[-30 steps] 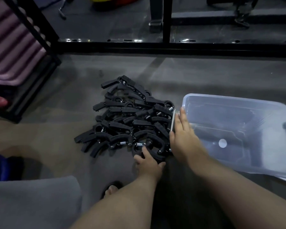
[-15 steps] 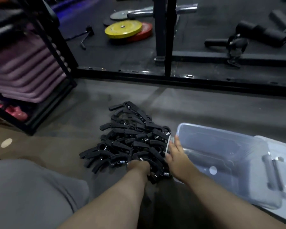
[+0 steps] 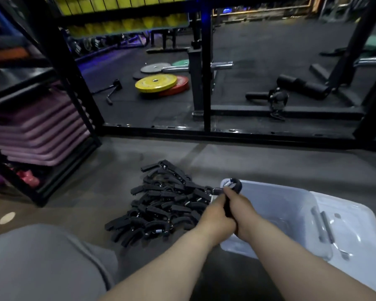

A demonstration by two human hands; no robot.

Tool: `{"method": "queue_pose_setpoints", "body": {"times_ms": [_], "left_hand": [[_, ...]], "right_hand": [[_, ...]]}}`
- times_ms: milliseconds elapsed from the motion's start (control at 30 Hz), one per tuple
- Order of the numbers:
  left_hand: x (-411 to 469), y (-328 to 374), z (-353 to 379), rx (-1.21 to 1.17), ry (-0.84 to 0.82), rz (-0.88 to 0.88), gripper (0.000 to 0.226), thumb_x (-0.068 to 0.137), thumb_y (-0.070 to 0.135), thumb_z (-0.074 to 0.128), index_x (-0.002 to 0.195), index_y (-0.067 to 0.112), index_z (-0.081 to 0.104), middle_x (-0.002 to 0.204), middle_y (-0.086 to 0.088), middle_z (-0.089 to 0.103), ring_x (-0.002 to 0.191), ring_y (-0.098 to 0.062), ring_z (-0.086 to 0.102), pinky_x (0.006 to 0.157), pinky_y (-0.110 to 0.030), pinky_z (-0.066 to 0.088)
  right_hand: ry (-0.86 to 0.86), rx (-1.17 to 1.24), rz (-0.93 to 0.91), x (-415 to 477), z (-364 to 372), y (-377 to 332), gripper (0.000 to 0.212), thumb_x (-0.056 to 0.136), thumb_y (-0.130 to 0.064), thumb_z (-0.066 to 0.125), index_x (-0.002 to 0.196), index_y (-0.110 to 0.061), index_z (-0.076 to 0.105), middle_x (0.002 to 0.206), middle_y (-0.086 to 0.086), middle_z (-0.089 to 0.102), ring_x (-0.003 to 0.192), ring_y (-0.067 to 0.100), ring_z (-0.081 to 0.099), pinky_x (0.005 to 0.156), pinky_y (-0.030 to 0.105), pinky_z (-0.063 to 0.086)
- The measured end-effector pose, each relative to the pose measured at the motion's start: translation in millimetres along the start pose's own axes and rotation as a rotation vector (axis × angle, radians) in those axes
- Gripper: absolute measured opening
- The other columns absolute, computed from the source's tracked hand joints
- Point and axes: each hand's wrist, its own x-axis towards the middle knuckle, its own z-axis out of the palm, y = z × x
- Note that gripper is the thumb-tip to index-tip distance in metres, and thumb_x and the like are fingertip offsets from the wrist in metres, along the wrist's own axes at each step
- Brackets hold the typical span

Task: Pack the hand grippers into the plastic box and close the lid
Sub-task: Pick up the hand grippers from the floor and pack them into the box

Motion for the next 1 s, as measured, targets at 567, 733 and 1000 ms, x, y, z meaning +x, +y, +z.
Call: {"method": "queue_pose_setpoints", "body": {"times_ms": [567,733,1000], "left_hand": [[37,-91,6,0.234,0.179,-0.156,0.041,0.083,0.016,0.037,0.114,0.027,0.06,0.128,0.004,0.055,0.121,-0.019,0.051,0.102,-0.031,0.041],[76,-105,12,0.339,0.153,-0.05,0.051,0.097,0.023,0.034,0.147,0.029,0.036,0.159,0.005,0.024,0.147,-0.011,0.018,0.12,-0.033,0.019],[94,-121,33,0.399,0.203,0.064,0.051,0.103,0.026,0.03,0.154,0.02,0.023,0.162,0.011,0.012,0.147,0.0,0.008,0.12,-0.023,0.009]], "right_hand": [[0.374,-0.267,0.116,65,-86,18,0.023,0.085,0.004,0.057,0.108,0.002,0.055,0.087,0.021,0.056,0.07,0.036,0.058,0.071,0.051,0.055],[0.38,-0.418,0.239,118,-98,44,0.018,0.086,-0.008,0.067,0.1,0.0,0.059,0.09,0.026,0.066,0.078,0.042,0.07,0.067,0.058,0.058],[0.254,-0.6,0.346,208,-115,119,0.033,0.079,-0.015,0.066,0.112,-0.017,0.069,0.096,0.015,0.072,0.091,0.035,0.069,0.084,0.049,0.058]]}}
